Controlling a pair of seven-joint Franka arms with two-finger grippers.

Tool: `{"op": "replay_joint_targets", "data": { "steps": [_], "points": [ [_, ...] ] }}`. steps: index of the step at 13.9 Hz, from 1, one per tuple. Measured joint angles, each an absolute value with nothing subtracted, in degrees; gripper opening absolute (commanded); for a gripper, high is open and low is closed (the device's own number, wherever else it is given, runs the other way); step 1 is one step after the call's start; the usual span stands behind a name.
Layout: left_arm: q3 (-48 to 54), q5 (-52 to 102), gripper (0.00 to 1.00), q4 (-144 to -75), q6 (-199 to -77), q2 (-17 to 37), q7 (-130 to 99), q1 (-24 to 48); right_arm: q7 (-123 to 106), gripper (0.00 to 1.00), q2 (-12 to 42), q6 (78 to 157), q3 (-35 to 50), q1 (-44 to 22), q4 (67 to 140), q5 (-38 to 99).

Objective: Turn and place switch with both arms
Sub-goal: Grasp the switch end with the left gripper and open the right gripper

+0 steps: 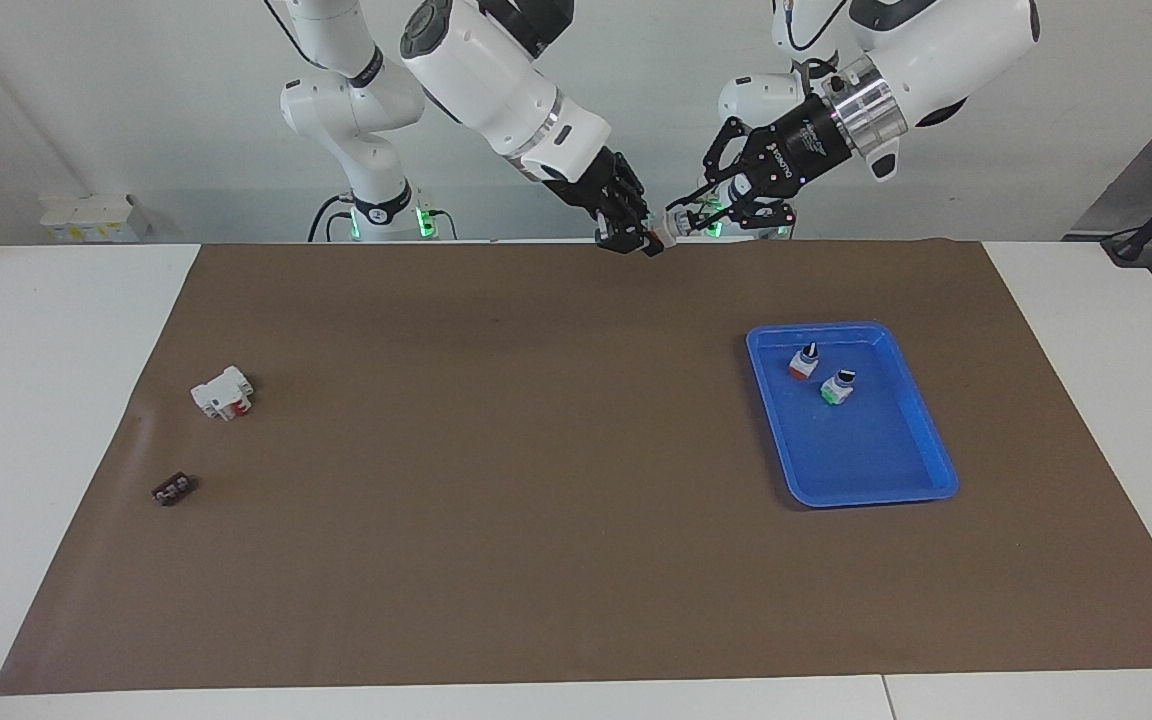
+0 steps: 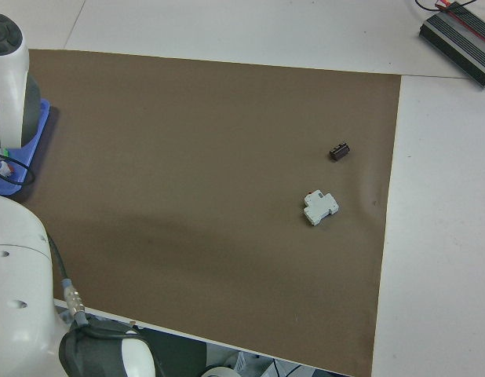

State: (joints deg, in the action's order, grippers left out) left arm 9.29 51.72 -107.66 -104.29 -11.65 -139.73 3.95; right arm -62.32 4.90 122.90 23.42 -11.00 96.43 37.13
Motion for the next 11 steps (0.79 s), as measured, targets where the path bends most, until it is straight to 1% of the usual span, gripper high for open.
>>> {"op": "replay_joint_targets", "data": {
  "steps": [6, 11],
  "points": [
    [9.1, 51.9, 0.00, -107.9, -104.6, -11.8, -135.3, 3.9, -62.3, 0.00, 4.8, 123.0, 23.4, -11.0, 96.4, 37.2],
    [9.6, 51.7, 0.00, -107.8, -104.7, -12.2, -117.0, 4.0, -62.3, 0.00, 4.2, 122.5, 23.3, -10.8, 96.7, 37.2]
  ]
}}
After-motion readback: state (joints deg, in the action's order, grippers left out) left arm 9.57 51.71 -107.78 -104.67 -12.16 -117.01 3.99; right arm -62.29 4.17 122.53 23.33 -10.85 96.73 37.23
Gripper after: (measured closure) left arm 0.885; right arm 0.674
